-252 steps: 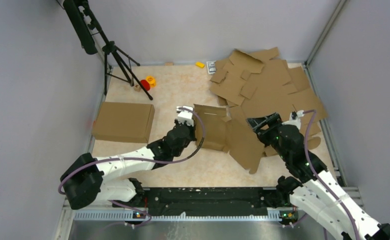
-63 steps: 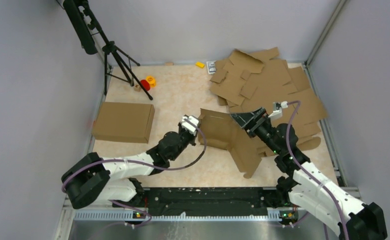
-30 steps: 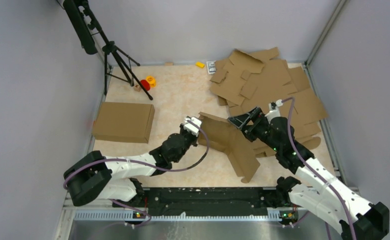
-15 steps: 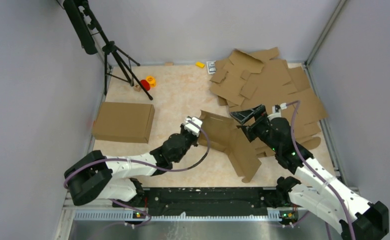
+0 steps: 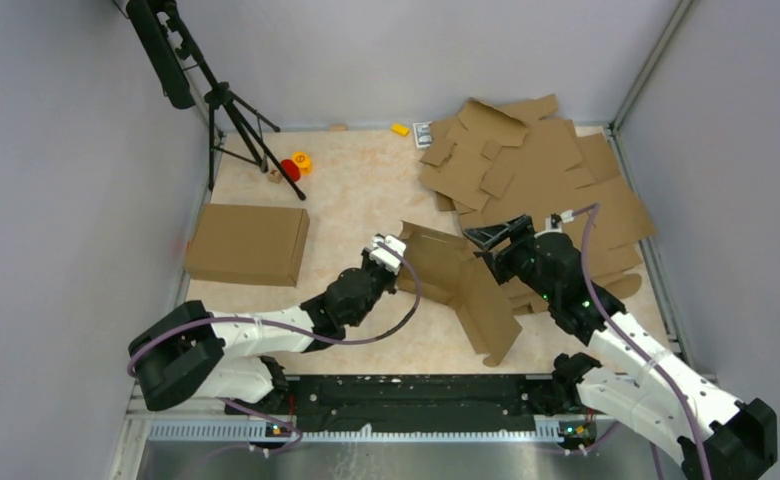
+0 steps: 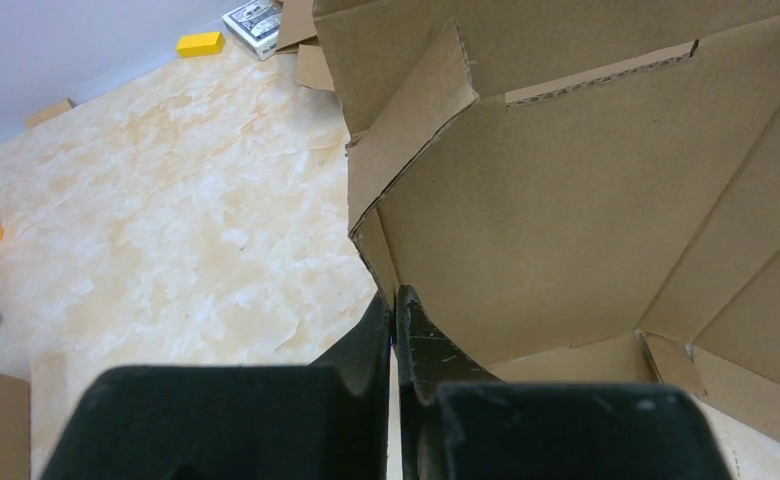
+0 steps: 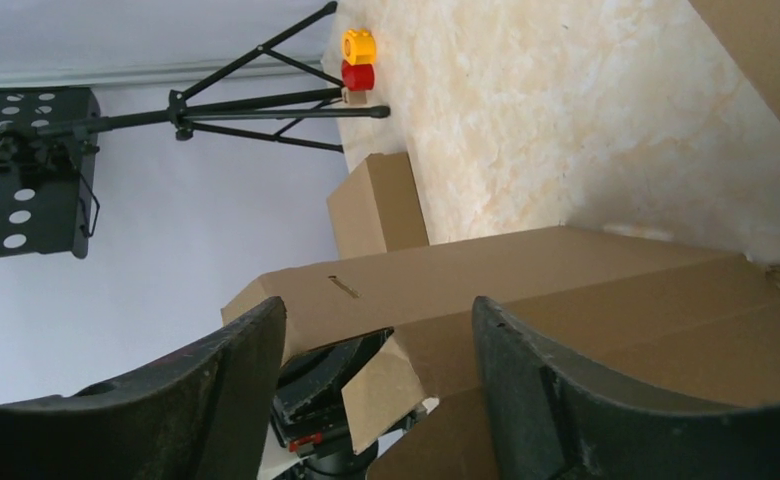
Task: Fold the paper box
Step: Fold the paper box at the center of the board.
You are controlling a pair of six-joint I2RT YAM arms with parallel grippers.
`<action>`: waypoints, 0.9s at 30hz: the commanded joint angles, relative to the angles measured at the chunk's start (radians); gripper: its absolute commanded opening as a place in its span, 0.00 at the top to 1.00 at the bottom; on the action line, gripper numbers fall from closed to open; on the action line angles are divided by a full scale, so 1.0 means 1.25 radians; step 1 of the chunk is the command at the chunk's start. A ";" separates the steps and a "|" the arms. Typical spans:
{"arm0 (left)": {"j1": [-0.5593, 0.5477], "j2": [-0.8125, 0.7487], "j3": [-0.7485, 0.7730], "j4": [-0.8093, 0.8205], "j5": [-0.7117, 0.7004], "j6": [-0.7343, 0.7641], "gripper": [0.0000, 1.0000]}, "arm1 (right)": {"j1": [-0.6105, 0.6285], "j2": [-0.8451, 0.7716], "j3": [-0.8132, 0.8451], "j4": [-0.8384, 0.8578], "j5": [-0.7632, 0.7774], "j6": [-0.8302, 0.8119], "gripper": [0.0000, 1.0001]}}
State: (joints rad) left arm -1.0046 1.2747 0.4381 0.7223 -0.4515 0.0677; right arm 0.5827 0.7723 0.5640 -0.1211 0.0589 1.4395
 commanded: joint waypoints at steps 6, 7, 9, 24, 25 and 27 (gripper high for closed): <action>-0.009 0.016 0.026 -0.007 -0.020 0.021 1.00 | 0.009 -0.044 0.036 -0.058 -0.041 -0.063 0.48; -0.009 0.017 0.026 -0.006 -0.021 0.021 1.00 | 0.009 -0.041 0.036 -0.058 -0.043 -0.072 0.50; -0.010 0.021 0.029 -0.007 -0.022 0.021 1.00 | 0.009 -0.031 0.043 -0.065 -0.069 -0.096 0.51; -0.015 0.028 0.033 -0.011 -0.025 0.021 1.00 | 0.020 0.020 0.106 -0.065 -0.055 -0.147 0.28; -0.015 0.027 0.032 -0.012 -0.025 0.019 1.00 | 0.020 0.032 0.112 -0.059 -0.066 -0.150 0.27; -0.016 0.026 0.031 -0.013 -0.025 0.018 1.00 | 0.020 0.053 0.122 -0.056 -0.088 -0.159 0.25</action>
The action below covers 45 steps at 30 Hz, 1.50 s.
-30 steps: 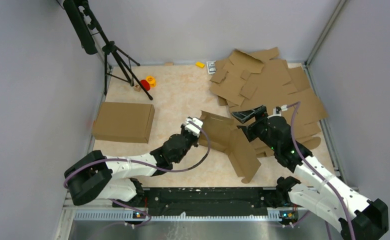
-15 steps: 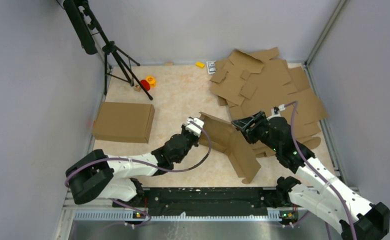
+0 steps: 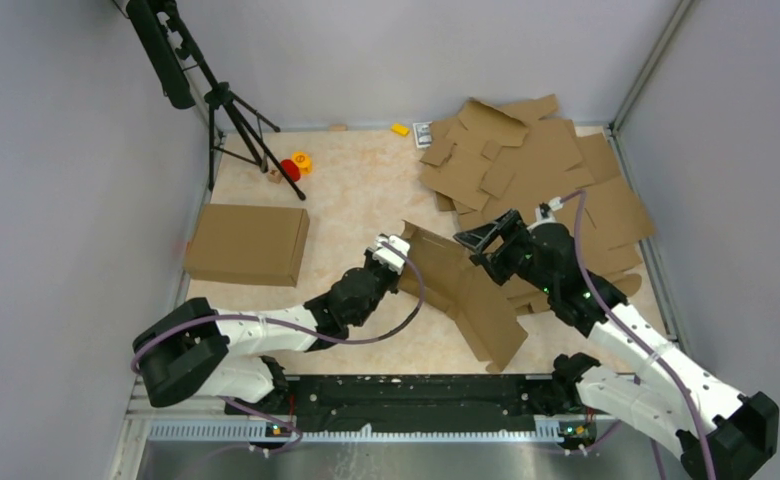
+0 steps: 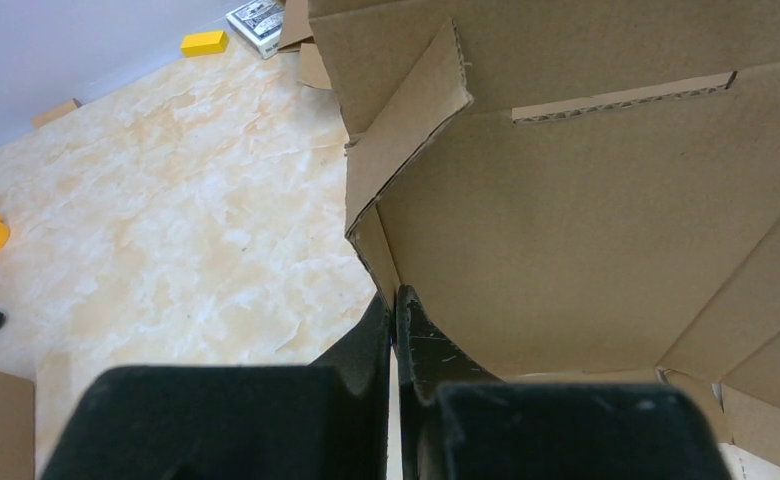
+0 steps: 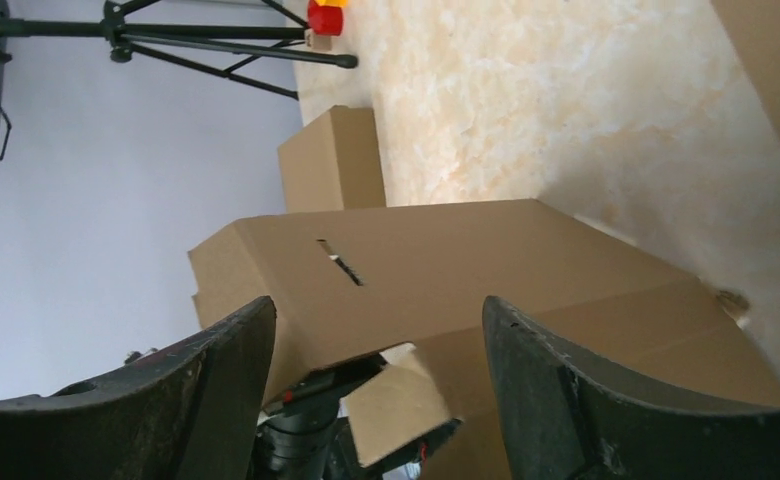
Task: Fold the paper box
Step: Fold the paper box at the center of the board.
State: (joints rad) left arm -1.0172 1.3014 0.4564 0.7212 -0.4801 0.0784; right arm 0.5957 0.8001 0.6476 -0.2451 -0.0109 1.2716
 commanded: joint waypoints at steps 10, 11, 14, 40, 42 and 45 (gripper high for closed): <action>-0.006 0.002 0.015 -0.016 -0.001 0.003 1.00 | 0.012 0.062 0.049 0.049 -0.132 -0.099 0.38; -0.006 0.003 0.015 -0.017 0.001 0.001 1.00 | 0.014 0.063 0.047 0.046 -0.135 -0.106 0.38; -0.006 0.008 0.016 -0.019 0.005 -0.003 1.00 | 0.021 0.066 0.048 0.018 -0.131 -0.129 0.38; -0.008 -0.073 -0.001 -0.123 -0.003 -0.077 0.96 | 0.088 0.175 0.235 -0.252 -0.038 -0.407 0.43; -0.006 -0.080 -0.007 -0.121 -0.006 -0.089 0.96 | 0.105 0.177 0.246 -0.252 -0.028 -0.418 0.43; -0.007 -0.082 -0.010 -0.118 -0.006 -0.090 0.98 | 0.111 0.184 0.250 -0.240 -0.046 -0.430 0.43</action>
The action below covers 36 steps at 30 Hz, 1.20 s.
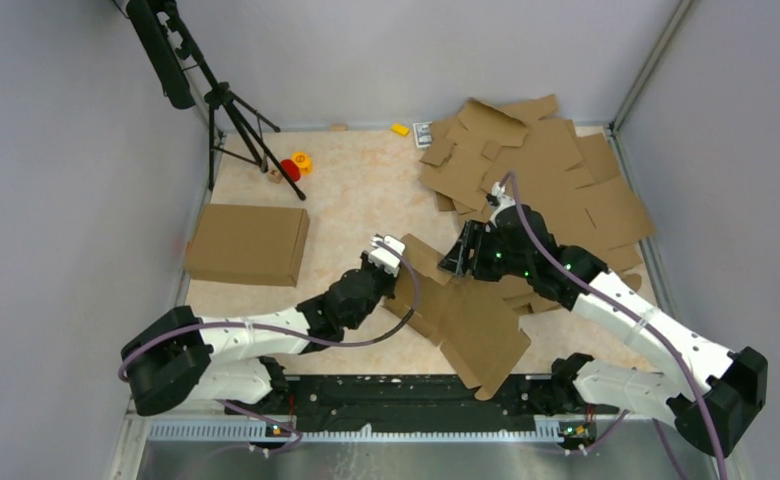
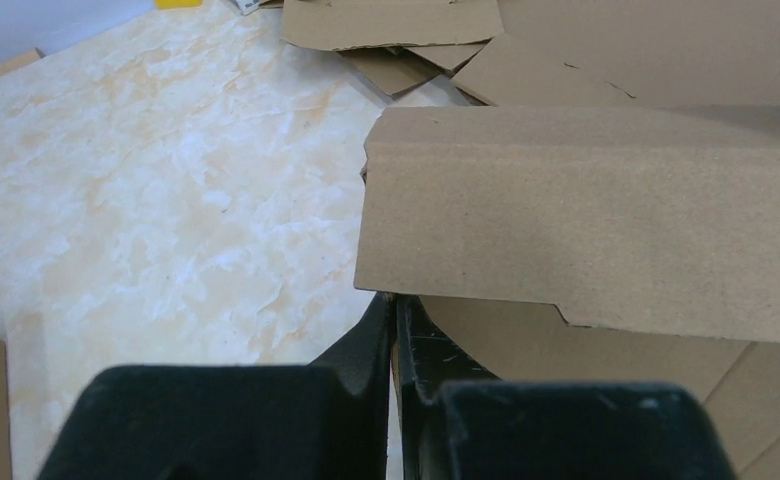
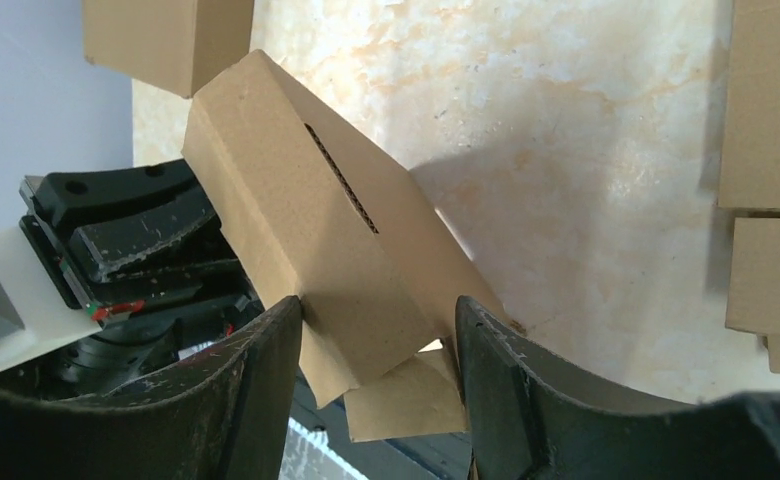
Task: Fold the paper box
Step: Fold the paper box at the center of the board.
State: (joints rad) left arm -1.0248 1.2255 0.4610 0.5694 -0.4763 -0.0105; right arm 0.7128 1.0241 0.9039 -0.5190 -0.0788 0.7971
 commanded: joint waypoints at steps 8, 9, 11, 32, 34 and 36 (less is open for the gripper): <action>0.000 -0.033 -0.023 0.011 -0.001 -0.024 1.00 | 0.047 0.042 0.065 -0.038 0.013 -0.098 0.40; -0.001 -0.036 -0.025 0.014 0.001 -0.024 1.00 | 0.051 0.047 0.072 -0.044 0.014 -0.107 0.38; -0.001 -0.037 -0.026 0.018 0.005 -0.021 1.00 | 0.059 0.059 0.086 -0.054 0.015 -0.131 0.35; -0.001 -0.015 -0.004 0.002 0.023 -0.025 1.00 | 0.118 0.181 0.146 -0.122 0.175 -0.285 0.47; -0.001 -0.011 0.009 -0.019 0.027 -0.029 1.00 | 0.118 0.185 0.141 -0.111 0.191 -0.306 0.49; 0.000 -0.003 0.027 -0.053 0.034 -0.033 1.00 | 0.118 0.189 0.134 -0.096 0.206 -0.322 0.53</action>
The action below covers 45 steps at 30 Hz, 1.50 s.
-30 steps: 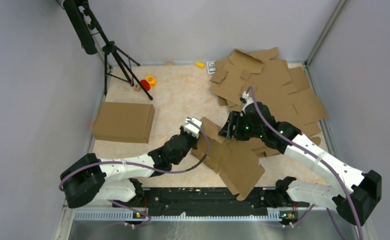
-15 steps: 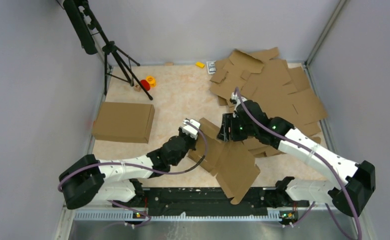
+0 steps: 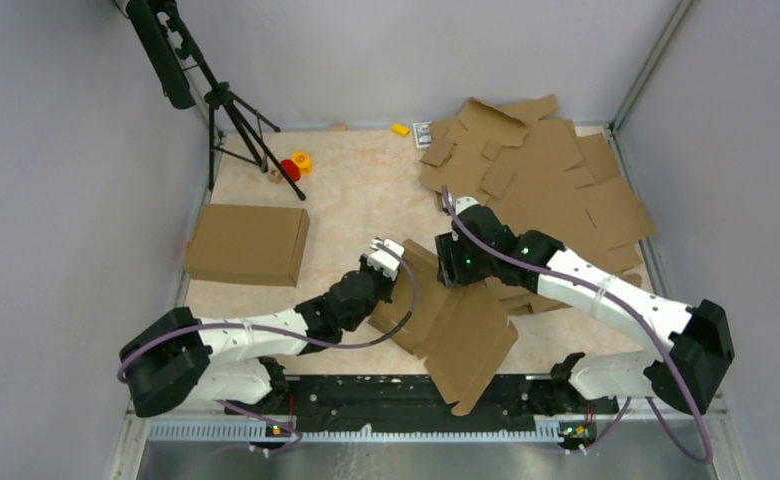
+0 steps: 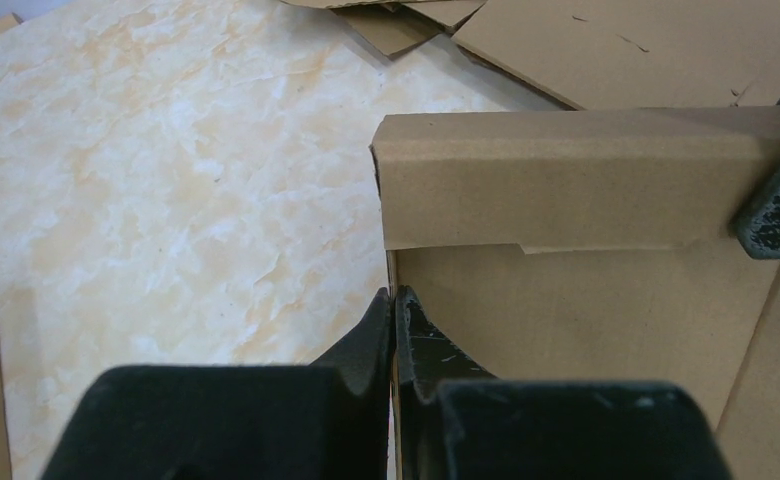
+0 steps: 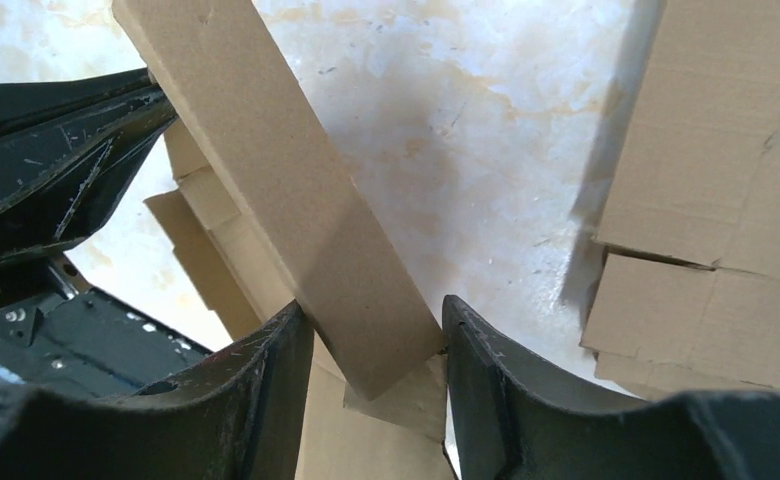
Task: Fold the paper box
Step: Fold the paper box at the center of the board.
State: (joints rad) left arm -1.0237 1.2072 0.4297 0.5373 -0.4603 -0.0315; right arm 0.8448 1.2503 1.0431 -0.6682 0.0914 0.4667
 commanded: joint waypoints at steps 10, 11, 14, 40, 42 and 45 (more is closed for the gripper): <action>0.013 0.034 0.131 -0.197 0.089 -0.064 1.00 | 0.013 0.032 -0.048 0.147 0.103 -0.116 0.77; 0.019 0.032 0.142 -0.217 0.096 -0.072 0.99 | 0.013 0.031 -0.058 0.160 0.109 -0.120 0.79; 0.052 0.023 0.164 -0.281 0.161 -0.104 0.90 | 0.013 0.025 -0.087 0.200 0.106 -0.138 0.81; 0.246 0.003 0.361 -0.479 0.445 0.331 0.43 | 0.013 -0.007 -0.147 0.307 0.009 -0.223 0.87; 0.256 0.022 0.372 -0.493 0.511 0.415 0.38 | 0.013 -0.014 -0.148 0.308 0.001 -0.223 0.87; 0.269 0.056 0.376 -0.474 0.554 0.500 0.38 | 0.014 -0.023 -0.153 0.316 -0.018 -0.228 0.87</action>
State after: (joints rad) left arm -0.7090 1.2263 0.8642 -0.0643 0.0975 0.3595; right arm 0.8490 1.2667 0.8619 -0.3065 0.1013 0.2092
